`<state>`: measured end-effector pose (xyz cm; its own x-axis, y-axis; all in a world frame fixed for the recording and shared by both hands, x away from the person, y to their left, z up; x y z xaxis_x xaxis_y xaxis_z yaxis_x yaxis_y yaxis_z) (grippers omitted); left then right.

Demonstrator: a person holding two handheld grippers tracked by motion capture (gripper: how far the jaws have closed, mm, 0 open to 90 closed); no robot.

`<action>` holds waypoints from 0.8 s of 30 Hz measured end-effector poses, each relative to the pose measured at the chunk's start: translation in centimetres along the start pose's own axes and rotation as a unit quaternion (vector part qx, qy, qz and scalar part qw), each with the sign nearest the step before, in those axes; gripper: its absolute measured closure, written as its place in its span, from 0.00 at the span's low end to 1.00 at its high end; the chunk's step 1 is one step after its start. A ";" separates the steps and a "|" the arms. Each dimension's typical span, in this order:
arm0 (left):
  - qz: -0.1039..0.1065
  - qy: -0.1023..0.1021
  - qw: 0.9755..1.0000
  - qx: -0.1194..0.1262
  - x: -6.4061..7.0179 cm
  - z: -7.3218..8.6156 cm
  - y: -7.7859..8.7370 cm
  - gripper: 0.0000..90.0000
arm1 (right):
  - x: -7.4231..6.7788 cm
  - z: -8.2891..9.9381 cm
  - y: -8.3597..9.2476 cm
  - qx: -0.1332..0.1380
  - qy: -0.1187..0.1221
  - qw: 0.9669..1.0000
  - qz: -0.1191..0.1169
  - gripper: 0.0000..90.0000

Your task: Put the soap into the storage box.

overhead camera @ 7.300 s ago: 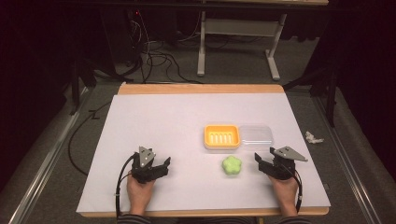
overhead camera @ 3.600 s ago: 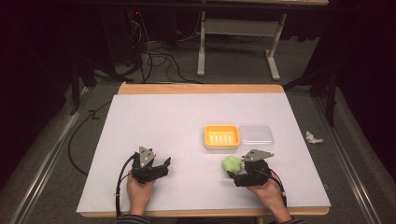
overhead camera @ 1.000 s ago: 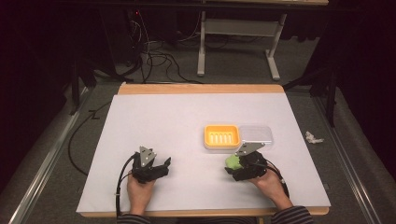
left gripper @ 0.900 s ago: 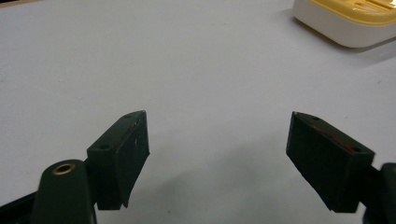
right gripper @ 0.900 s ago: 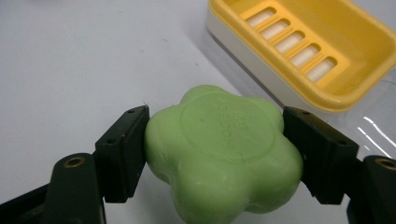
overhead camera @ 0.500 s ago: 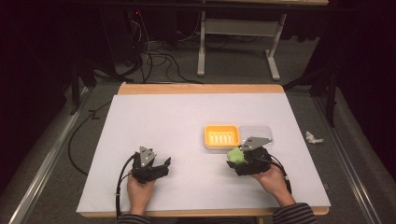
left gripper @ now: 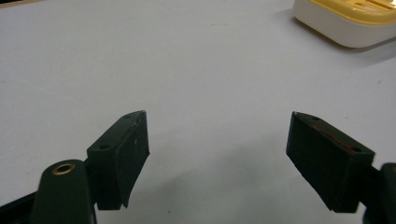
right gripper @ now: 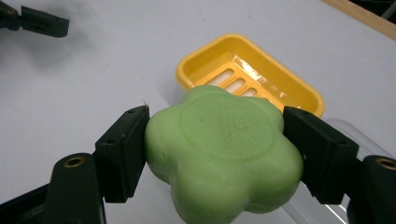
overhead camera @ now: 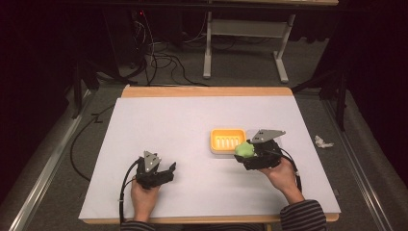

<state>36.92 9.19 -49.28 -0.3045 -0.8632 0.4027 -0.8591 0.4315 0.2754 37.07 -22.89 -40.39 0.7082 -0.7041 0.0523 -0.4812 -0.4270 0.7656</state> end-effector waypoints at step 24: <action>0.000 0.000 1.000 0.000 0.0 0.0 0.0 0.24 | 2.7 -2.3 -3.1 -0.010 -0.030 0.999 0.025 0.30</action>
<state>36.92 9.21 -49.28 -0.3053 -0.8631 0.4024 -0.8587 0.4322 0.2755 41.67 -22.17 -41.10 0.6508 -0.7574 0.0521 -0.5038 -0.3796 0.7760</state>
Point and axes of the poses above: each handheld gripper's, and its own axes: y roughly backward along the jaws, z roughly out of its underside, x roughly to its right, the point moved 1 cm from there along -y, roughly forward along the jaws, and after that the axes turned 7 degrees about -x, right-handed, at the moved point
